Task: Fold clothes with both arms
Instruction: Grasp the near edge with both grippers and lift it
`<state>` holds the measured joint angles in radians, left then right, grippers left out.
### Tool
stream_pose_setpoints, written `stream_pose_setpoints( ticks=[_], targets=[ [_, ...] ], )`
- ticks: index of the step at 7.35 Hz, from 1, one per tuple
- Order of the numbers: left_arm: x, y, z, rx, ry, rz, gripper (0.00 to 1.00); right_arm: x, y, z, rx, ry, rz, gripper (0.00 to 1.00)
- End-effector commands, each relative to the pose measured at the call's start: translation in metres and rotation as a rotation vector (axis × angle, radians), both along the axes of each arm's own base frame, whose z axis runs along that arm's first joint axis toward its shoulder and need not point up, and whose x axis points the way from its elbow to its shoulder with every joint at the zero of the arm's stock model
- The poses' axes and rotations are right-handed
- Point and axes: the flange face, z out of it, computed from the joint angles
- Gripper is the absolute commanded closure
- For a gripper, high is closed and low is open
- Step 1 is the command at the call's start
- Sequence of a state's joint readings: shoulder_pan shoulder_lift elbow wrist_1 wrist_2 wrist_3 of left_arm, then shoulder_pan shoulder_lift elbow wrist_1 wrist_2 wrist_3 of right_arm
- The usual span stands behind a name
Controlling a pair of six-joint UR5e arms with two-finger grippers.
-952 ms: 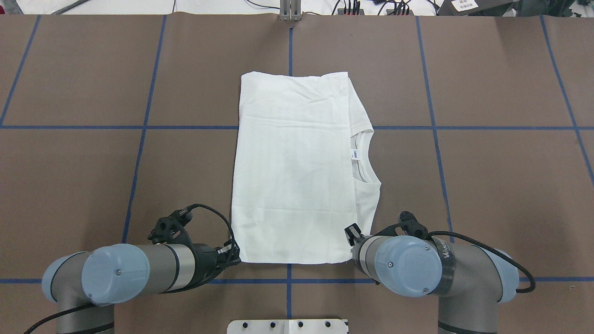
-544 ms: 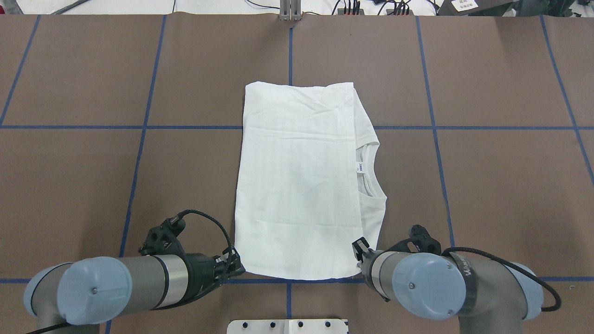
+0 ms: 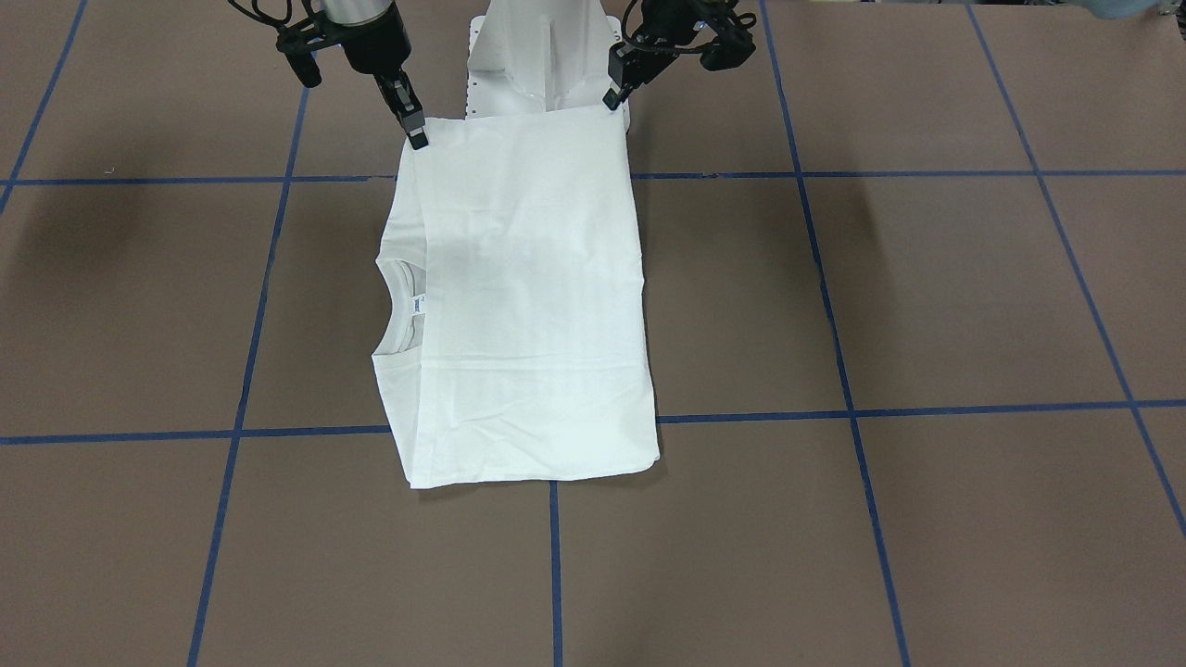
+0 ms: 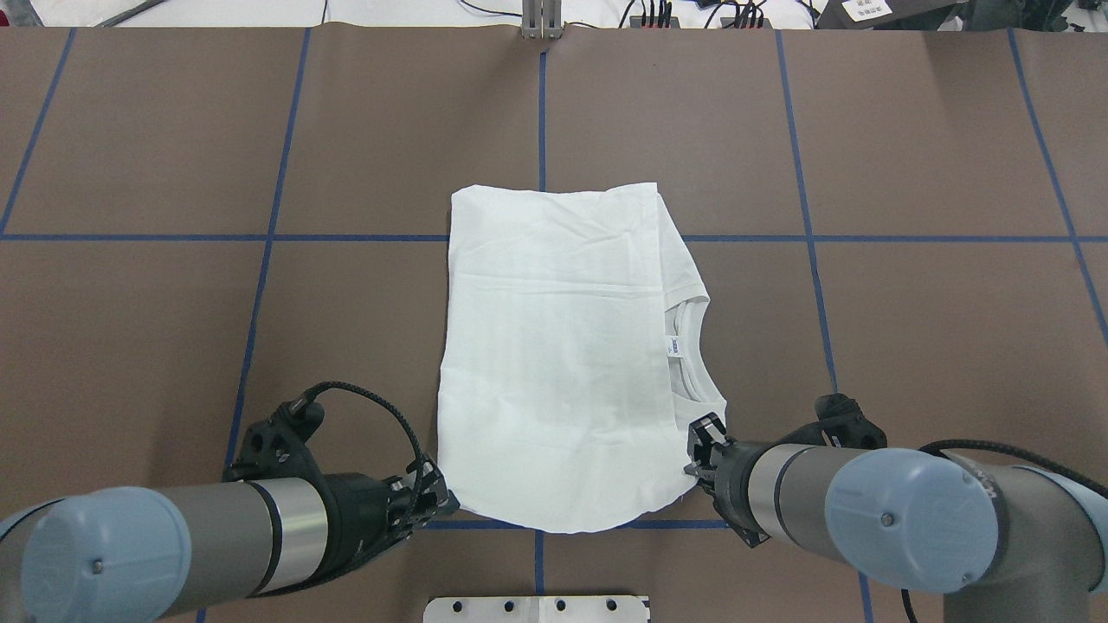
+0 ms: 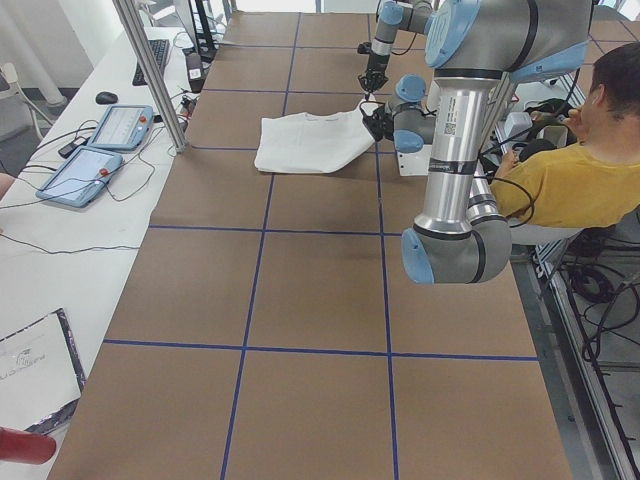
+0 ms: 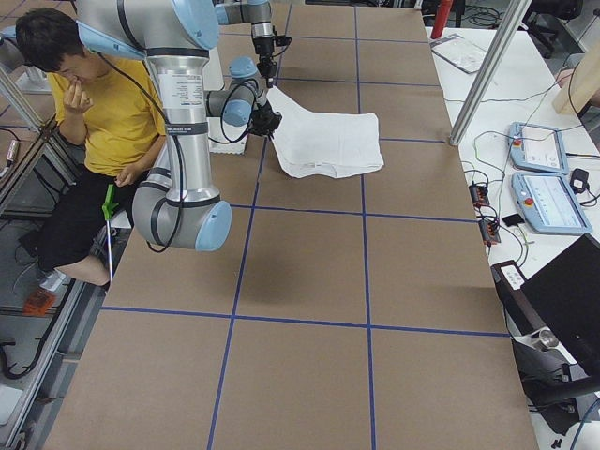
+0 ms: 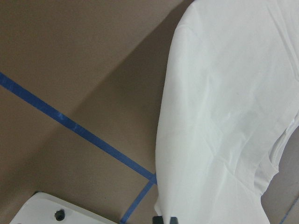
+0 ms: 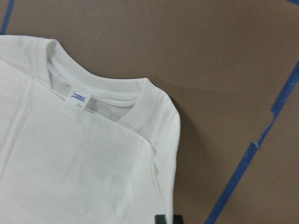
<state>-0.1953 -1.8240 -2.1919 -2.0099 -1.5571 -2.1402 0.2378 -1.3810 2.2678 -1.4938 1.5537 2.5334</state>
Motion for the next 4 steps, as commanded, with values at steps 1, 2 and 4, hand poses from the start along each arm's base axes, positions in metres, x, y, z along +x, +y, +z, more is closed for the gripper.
stream_pose_setpoints(
  ticks=[1, 2, 4],
  targets=[
    [-0.006, -0.095, -0.018, 0.153, -0.045, -0.078, 1.00, 0.008, -0.093, -0.023, 0.059, -0.003, 0.013, 1.00],
    [-0.013, -0.131, -0.020, 0.181, -0.064, -0.083, 1.00, 0.012, -0.139, -0.015, 0.024, 0.012, 0.027, 1.00],
    [-0.005, -0.205, -0.019, 0.276, -0.152, -0.129, 1.00, 0.027, -0.187, -0.013, 0.064, 0.048, 0.039, 1.00]
  ],
)
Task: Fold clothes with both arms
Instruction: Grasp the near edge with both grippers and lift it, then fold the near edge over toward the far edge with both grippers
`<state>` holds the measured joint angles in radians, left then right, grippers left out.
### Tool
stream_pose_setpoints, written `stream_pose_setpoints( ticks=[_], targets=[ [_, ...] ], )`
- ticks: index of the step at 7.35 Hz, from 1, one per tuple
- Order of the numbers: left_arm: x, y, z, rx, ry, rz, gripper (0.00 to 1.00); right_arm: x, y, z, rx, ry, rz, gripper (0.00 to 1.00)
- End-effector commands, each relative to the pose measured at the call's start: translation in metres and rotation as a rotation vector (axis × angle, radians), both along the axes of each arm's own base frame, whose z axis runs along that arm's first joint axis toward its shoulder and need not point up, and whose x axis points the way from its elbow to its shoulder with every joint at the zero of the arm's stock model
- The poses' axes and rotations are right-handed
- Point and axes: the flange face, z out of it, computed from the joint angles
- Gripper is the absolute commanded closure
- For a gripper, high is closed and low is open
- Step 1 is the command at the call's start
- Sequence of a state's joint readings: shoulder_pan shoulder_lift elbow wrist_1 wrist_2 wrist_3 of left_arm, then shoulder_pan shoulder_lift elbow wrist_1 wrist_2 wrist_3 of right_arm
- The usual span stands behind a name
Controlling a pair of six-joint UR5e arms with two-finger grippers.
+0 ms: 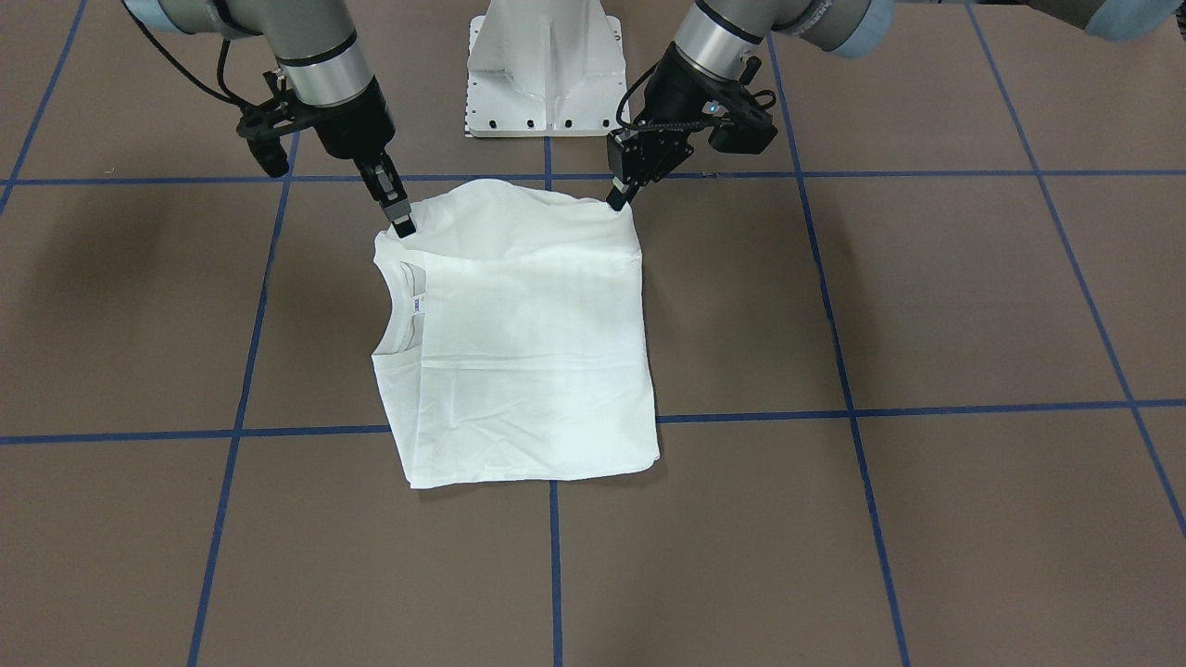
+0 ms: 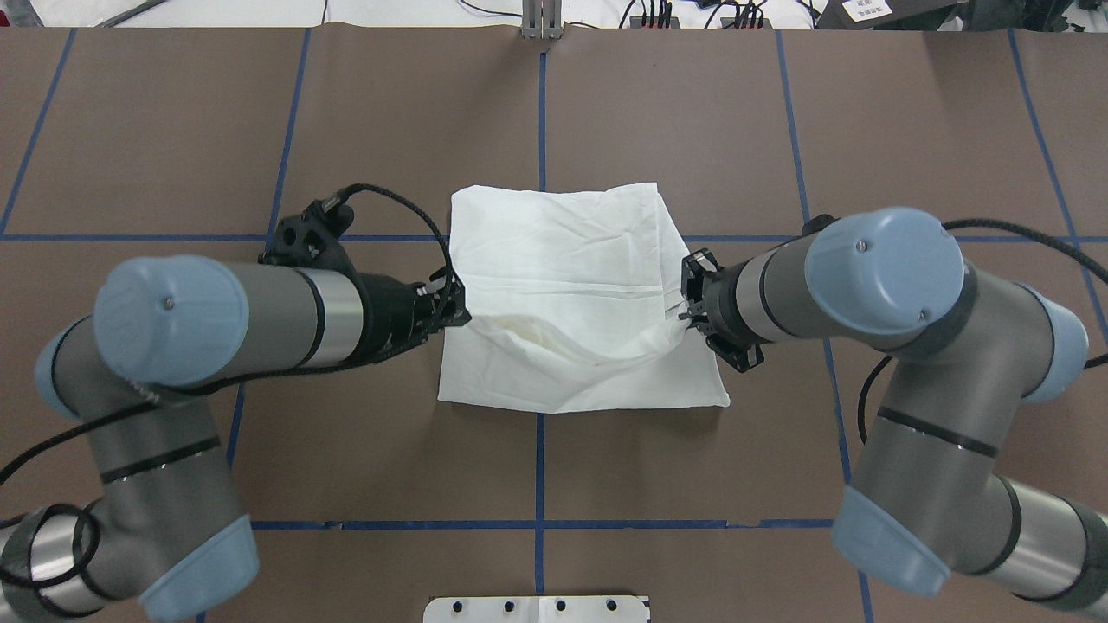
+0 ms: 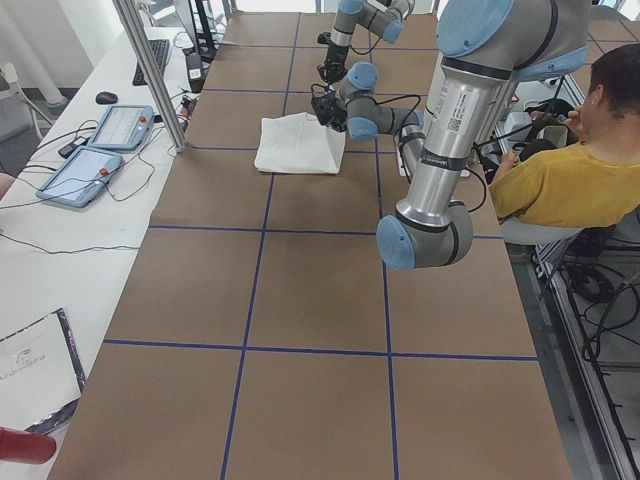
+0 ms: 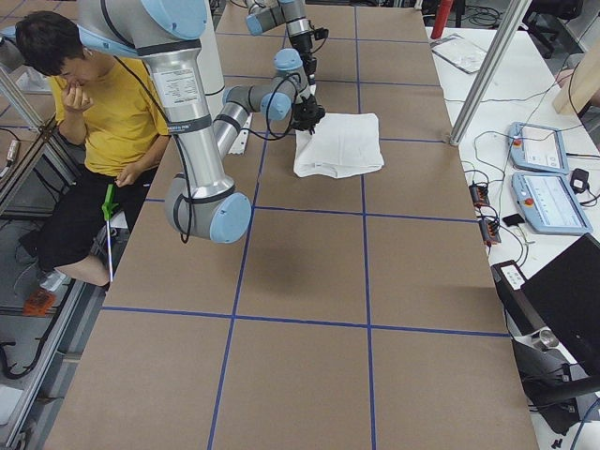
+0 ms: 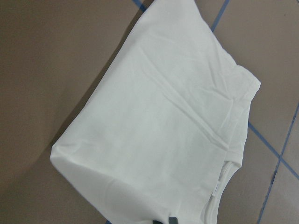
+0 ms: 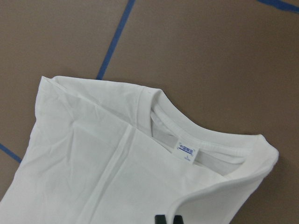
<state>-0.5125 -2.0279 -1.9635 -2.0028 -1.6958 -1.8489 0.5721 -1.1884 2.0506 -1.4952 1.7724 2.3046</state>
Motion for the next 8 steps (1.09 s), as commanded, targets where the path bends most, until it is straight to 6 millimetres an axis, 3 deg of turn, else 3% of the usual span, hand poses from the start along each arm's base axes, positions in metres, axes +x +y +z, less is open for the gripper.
stream_pose_setpoints(
  ticks=[1, 2, 5, 6, 7, 8],
  targets=[
    [-0.005, -0.078, 0.004, 0.092, -0.094, -0.059, 1.00, -0.005, -0.063, 0.004, 0.005, 0.045, 0.034, 1.00],
    [-0.002, -0.101, 0.010, 0.116, -0.136, -0.068, 1.00, -0.018, -0.089, 0.002, 0.018, 0.073, 0.029, 1.00],
    [0.043, -0.143, 0.047, 0.129, -0.139, -0.074, 1.00, -0.051, -0.161, 0.003, 0.009, 0.150, -0.001, 1.00],
    [0.049, -0.163, 0.046, 0.136, -0.163, -0.082, 1.00, -0.064, -0.182, 0.011, 0.028, 0.136, -0.001, 1.00],
    [0.053, -0.180, 0.050, 0.145, -0.186, -0.088, 1.00, -0.071, -0.202, 0.030, 0.046, 0.127, -0.020, 1.00],
    [0.056, -0.196, 0.063, 0.154, -0.184, -0.100, 1.00, -0.074, -0.218, 0.029, 0.040, 0.132, -0.036, 1.00]
  ],
)
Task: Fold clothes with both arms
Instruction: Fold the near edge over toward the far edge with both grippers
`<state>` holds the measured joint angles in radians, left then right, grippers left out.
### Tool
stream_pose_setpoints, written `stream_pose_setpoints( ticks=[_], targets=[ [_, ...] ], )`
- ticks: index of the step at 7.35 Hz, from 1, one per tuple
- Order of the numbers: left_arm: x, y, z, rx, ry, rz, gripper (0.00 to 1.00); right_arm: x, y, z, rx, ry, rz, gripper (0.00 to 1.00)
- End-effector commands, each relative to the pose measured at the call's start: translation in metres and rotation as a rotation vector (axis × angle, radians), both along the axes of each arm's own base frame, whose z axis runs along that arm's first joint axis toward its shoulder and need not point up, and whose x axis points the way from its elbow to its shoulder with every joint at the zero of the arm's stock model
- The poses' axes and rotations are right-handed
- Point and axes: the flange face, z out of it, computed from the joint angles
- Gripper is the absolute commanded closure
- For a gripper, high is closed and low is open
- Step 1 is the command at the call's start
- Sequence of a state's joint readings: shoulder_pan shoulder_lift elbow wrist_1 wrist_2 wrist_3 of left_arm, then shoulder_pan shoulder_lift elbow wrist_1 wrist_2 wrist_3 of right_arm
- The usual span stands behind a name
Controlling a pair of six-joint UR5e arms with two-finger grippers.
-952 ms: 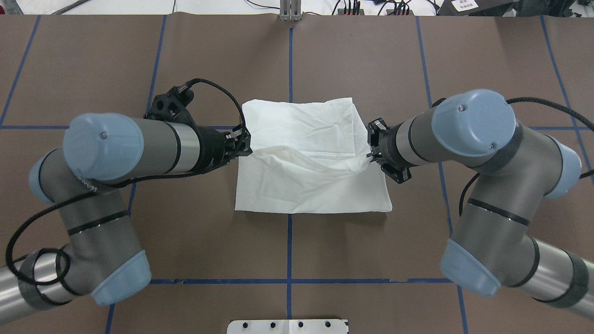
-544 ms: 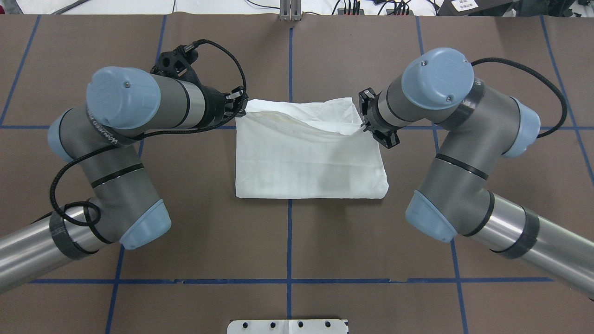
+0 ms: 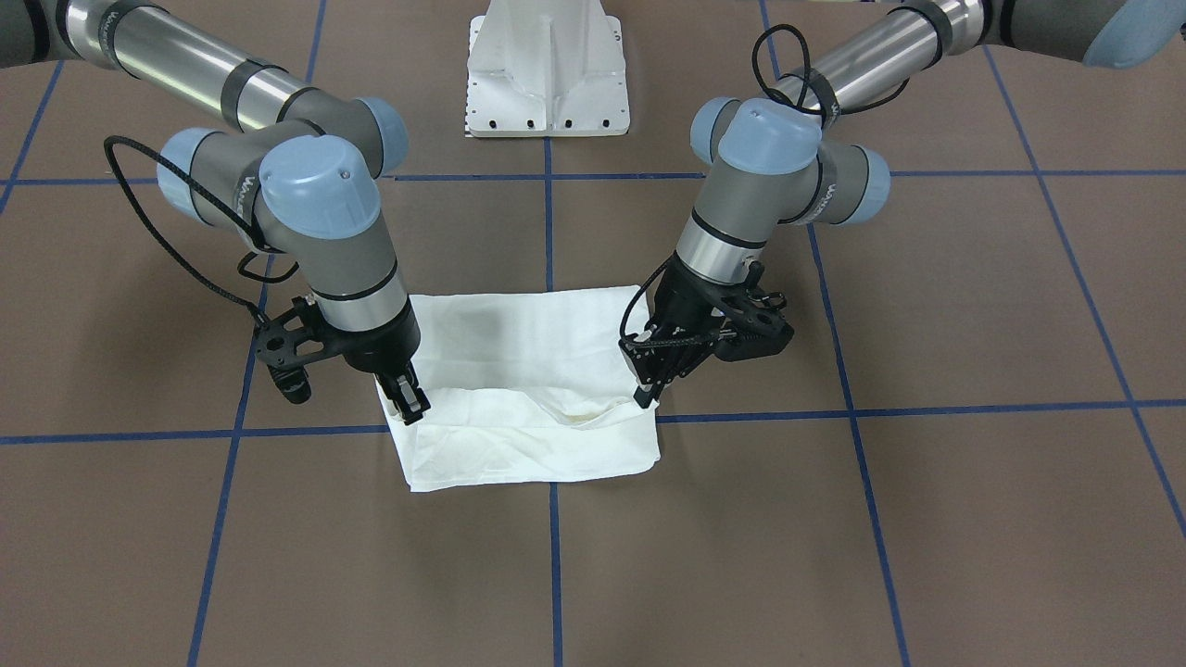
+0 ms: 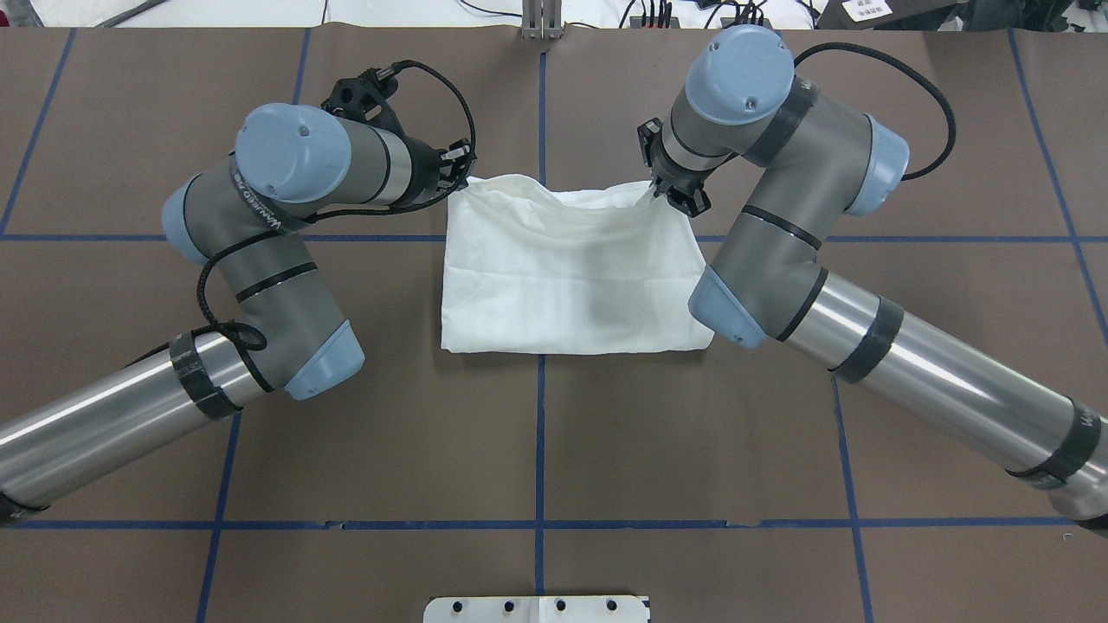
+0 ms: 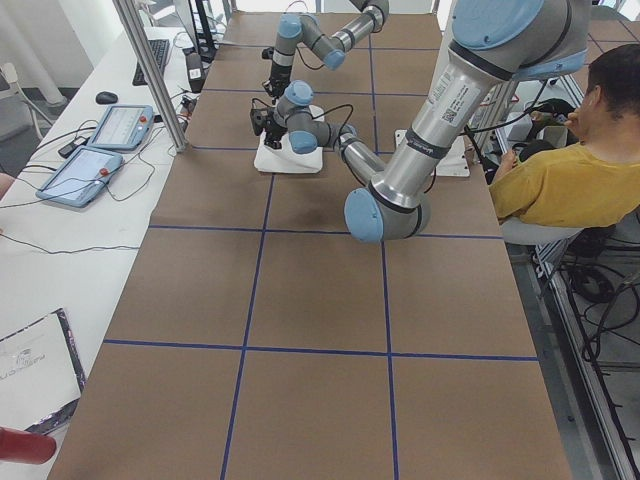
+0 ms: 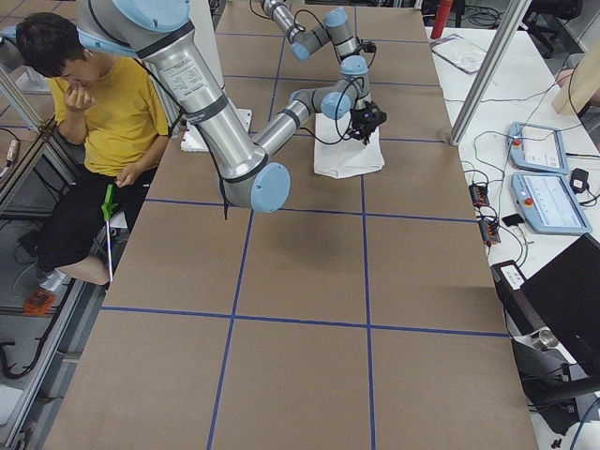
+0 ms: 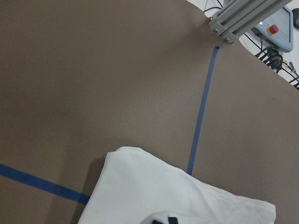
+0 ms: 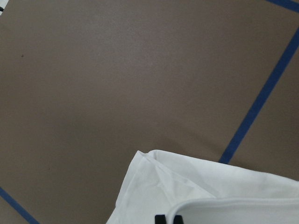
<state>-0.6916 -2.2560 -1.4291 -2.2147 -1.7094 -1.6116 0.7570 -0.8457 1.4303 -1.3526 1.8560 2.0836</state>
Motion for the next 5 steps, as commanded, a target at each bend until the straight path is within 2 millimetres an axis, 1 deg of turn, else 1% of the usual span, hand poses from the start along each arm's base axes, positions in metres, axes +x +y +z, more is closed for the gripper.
stream_pose_setpoints(
  ticks=[1, 2, 3, 4, 5],
  targets=[
    [0.014, -0.030, 0.028, 0.011, -0.020, -0.014, 1.00, -0.018, -0.030, 0.017, 0.002, 0.030, -0.040, 0.01],
    [0.015, -0.032, 0.033, 0.054, -0.050, 0.004, 0.24, -0.025, -0.038, 0.027, 0.062, 0.029, -0.081, 0.00],
    [0.003, -0.043, 0.032, 0.062, -0.052, -0.012, 0.20, -0.016, -0.046, 0.031, 0.099, 0.037, -0.099, 0.00],
    [-0.009, -0.052, 0.031, 0.064, -0.052, -0.027, 0.20, 0.010, -0.062, 0.036, 0.119, 0.043, -0.116, 0.00],
    [-0.023, -0.062, 0.031, 0.076, -0.061, -0.041, 0.20, 0.037, -0.074, 0.052, 0.118, 0.040, -0.142, 0.00]
  ],
)
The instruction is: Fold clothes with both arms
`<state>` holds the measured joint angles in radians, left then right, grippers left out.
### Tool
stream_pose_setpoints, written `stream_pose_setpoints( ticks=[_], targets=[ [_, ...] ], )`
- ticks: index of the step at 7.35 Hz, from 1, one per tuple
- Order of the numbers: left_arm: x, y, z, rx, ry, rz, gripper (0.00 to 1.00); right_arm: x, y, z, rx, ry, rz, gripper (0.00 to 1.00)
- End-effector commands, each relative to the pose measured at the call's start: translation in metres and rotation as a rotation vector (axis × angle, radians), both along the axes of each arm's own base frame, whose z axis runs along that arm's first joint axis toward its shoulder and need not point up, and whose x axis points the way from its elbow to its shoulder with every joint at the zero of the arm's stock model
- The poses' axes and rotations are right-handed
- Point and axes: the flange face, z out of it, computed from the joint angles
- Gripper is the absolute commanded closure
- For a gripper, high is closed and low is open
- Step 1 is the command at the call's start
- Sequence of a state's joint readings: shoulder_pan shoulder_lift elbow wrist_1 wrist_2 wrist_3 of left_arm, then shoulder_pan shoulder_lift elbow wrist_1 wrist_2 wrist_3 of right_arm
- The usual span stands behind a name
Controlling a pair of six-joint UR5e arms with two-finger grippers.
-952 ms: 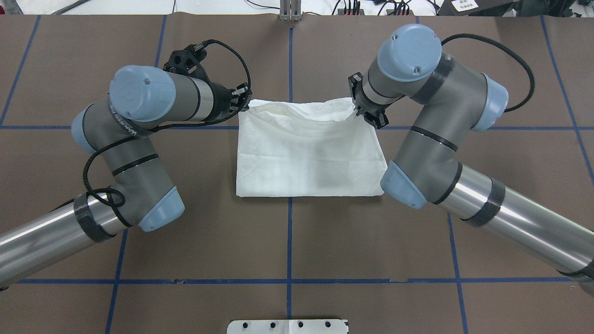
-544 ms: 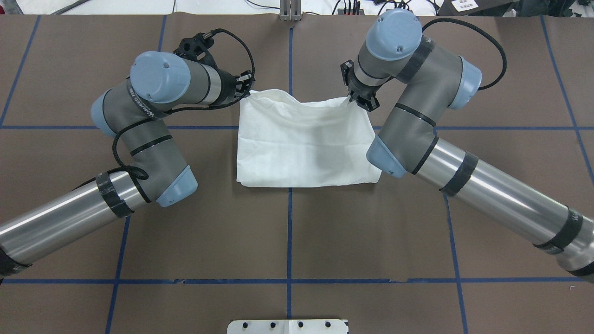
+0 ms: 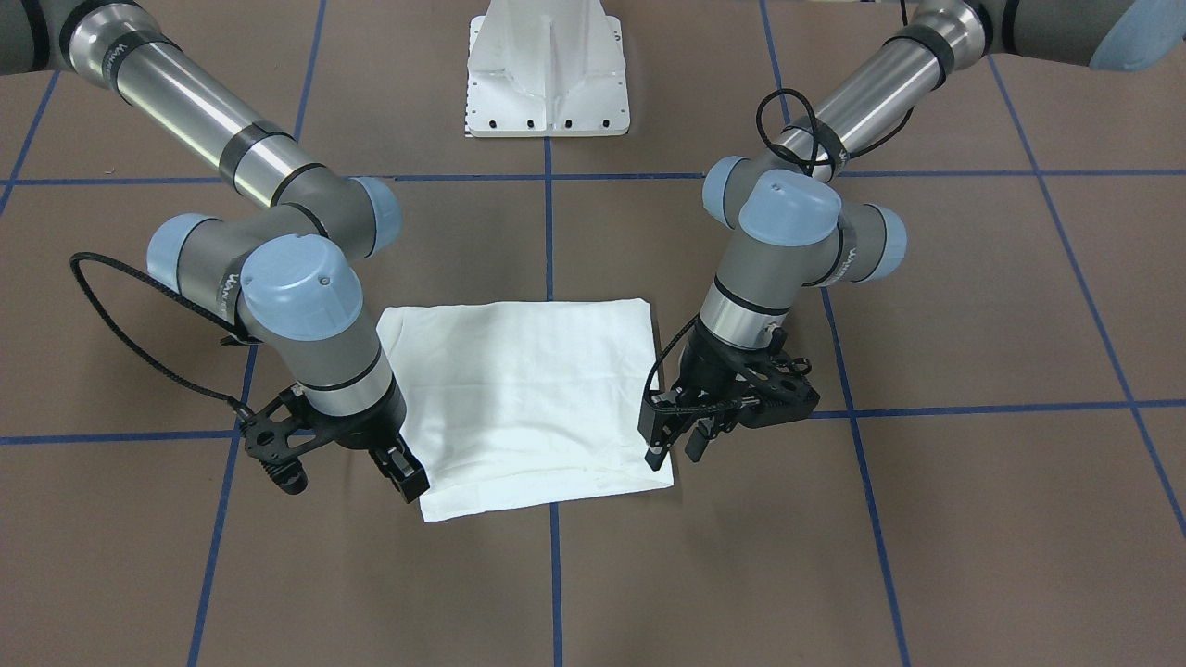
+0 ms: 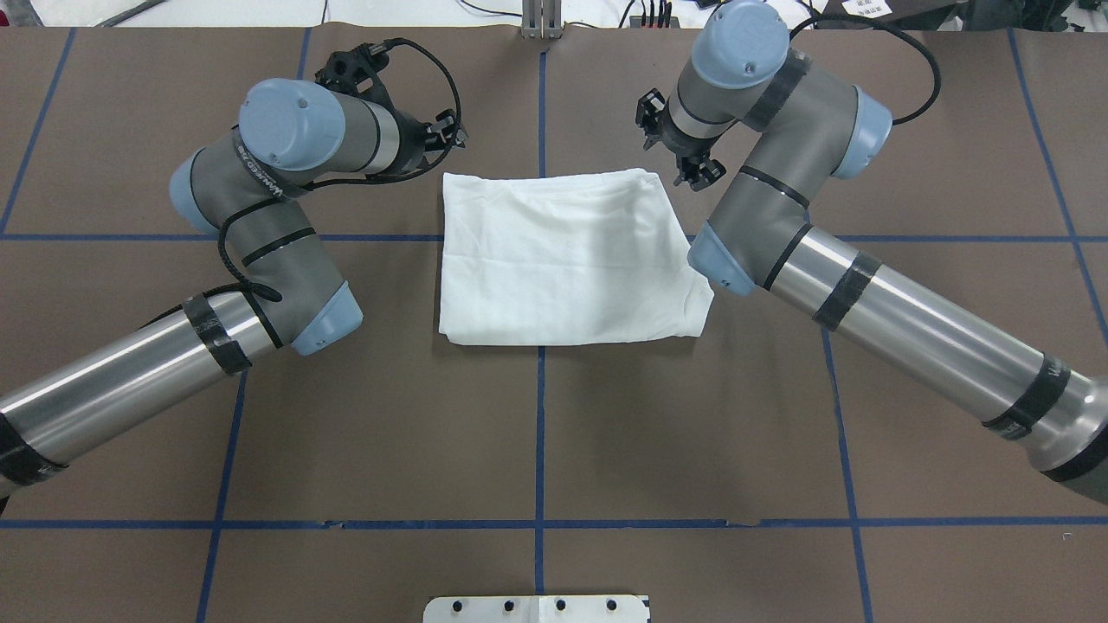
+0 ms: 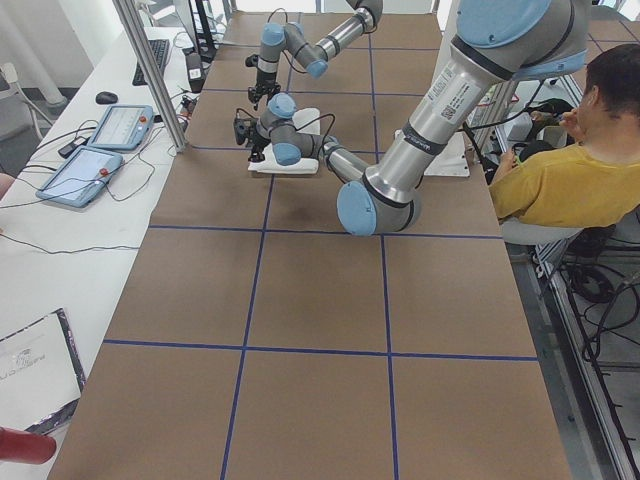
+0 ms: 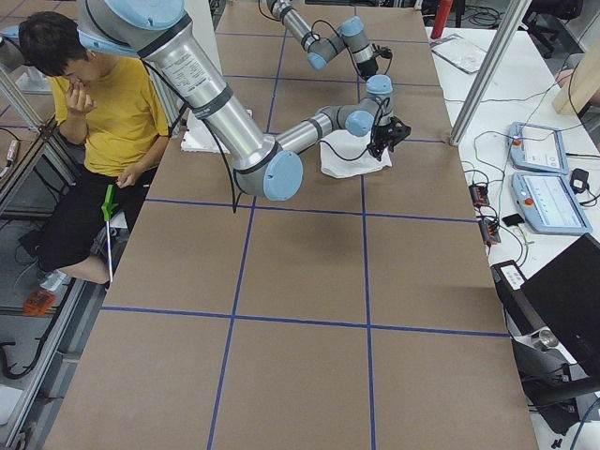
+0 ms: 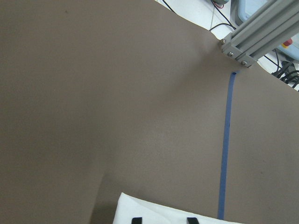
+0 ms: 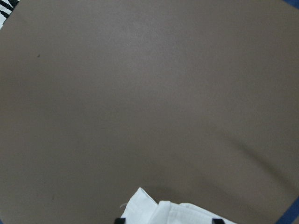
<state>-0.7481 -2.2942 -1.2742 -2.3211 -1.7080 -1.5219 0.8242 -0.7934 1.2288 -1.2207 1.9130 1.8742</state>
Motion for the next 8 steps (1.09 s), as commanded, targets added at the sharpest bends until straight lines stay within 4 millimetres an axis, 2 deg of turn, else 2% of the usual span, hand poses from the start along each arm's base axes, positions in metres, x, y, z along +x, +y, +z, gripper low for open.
stream_pose_setpoints(
  ticks=[1, 2, 3, 4, 7, 8],
  targets=[
    [-0.030, -0.021, 0.004, 0.041, -0.034, 0.012, 0.20, 0.055, -0.024, 0.033, 0.041, 0.022, -0.069, 0.00],
    [-0.050, -0.028, 0.018, 0.078, -0.077, 0.080, 0.20, 0.084, -0.031, 0.060, 0.069, 0.047, -0.117, 0.00],
    [-0.078, -0.023, 0.049, 0.152, -0.145, 0.155, 0.20, 0.130, -0.032, 0.091, 0.119, 0.059, -0.194, 0.00],
    [-0.130, -0.021, 0.079, 0.249, -0.213, 0.235, 0.20, 0.186, -0.027, 0.127, 0.181, 0.058, -0.293, 0.00],
    [-0.299, -0.017, 0.192, 0.424, -0.373, 0.418, 0.19, 0.334, -0.013, 0.241, 0.349, 0.115, -0.512, 0.00],
    [-0.348, -0.011, 0.224, 0.475, -0.430, 0.463, 0.01, 0.378, 0.003, 0.279, 0.384, 0.128, -0.577, 0.00]
  ],
)
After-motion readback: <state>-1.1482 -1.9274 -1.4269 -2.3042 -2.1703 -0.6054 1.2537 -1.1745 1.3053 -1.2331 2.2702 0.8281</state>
